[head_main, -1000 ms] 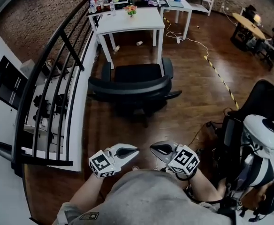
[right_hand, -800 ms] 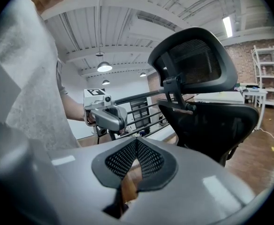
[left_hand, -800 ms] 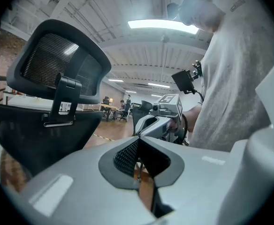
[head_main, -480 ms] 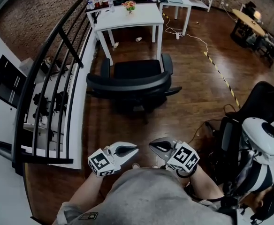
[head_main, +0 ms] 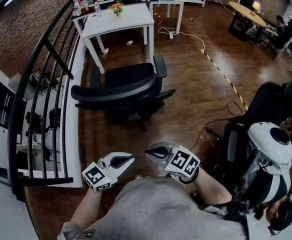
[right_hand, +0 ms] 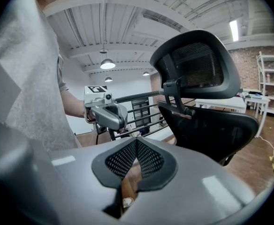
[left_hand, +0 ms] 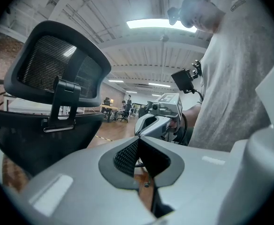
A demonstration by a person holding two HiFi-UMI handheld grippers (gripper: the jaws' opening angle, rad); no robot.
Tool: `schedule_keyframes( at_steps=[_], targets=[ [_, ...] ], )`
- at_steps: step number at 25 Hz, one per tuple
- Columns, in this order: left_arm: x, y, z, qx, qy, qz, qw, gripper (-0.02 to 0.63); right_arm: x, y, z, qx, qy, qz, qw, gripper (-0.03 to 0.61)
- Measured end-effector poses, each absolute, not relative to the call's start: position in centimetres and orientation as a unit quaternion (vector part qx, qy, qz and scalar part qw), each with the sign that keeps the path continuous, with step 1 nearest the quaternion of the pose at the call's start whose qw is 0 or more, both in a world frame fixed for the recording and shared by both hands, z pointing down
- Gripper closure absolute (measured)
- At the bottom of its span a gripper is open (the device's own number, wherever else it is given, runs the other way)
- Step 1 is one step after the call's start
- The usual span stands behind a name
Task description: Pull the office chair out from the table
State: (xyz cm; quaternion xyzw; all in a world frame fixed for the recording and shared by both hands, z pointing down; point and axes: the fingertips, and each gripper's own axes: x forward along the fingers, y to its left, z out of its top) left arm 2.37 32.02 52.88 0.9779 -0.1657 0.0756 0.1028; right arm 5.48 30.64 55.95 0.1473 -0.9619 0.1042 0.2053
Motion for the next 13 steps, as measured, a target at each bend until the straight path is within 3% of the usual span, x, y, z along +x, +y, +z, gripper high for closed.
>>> schedule_keyframes(
  at_steps=[13],
  targets=[
    [3.6,32.1,52.9,0.976,-0.172,0.078,0.108,0.609,6.7,30.7,56.0,0.144,-0.963,0.106,0.202,0.572]
  ],
)
